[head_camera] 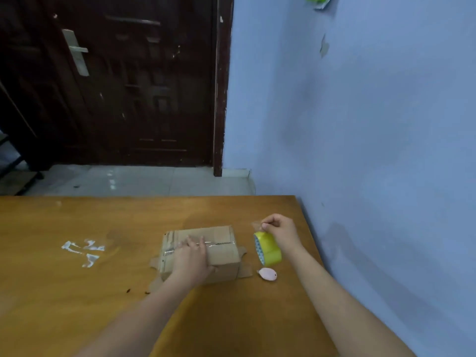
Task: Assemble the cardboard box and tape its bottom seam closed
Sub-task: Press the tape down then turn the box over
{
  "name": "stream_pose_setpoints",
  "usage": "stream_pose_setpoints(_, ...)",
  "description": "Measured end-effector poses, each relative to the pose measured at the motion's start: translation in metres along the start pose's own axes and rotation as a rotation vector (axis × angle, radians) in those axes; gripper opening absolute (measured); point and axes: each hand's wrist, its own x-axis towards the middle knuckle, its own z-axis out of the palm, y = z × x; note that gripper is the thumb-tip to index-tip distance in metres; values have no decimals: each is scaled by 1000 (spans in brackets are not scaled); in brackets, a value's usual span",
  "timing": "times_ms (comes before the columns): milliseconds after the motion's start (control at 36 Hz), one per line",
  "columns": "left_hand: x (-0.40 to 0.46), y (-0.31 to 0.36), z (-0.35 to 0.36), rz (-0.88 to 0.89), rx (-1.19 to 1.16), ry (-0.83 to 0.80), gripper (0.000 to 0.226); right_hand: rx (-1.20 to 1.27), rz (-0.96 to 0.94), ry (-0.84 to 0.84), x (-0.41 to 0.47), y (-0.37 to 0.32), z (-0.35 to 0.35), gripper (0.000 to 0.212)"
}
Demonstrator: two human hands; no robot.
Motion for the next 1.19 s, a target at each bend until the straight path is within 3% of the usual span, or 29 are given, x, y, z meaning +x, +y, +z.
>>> stream_pose_setpoints(167, 2, -4, -46, -22, -209, 48, 78, -8, -39, 11, 5, -25, -1, 28)
stream_pose_setpoints(222, 6, -6, -73, -19, -416, 33, 80, -14, -50, 6, 5, -33, -1, 28)
stream_pose_setpoints(306, 17, -3, -117, 45, -1018, -40, 80, -2, -76, -20, 4, -48, 3, 28)
stream_pose_setpoints(444, 24, 2, -162, 231, -1362, -53, 31, 55, -97, -44, 7, -73, 13, 29)
stream_pose_setpoints(500, 25, 2, -169, 277, -1396, -40, 17, 84, -97, -50, 9, -82, 16, 28)
stream_pose_setpoints(639, 26, 1, -181, 315, -1391, 16, 32, 46, -124, -91, 12, -102, 11, 28)
stream_pose_setpoints(944, 29, 0, -203, 237, -1315, 141, 24, -73, -155, -132, 14, -122, 4, 16)
stream_pose_setpoints(1028, 31, -1, -208, 208, -1420, 107, 27, -163, -149, -119, 15, -120, 1, 41)
stream_pose_setpoints(1111, 31, -1, -211, 187, -1511, 71, 25, -35, -55, -99, 12, -120, 0, 63)
stream_pose_setpoints(1194, 30, -2, -213, 121, -1642, 40, 20, 3, 9, -16, 10, -120, -5, 26)
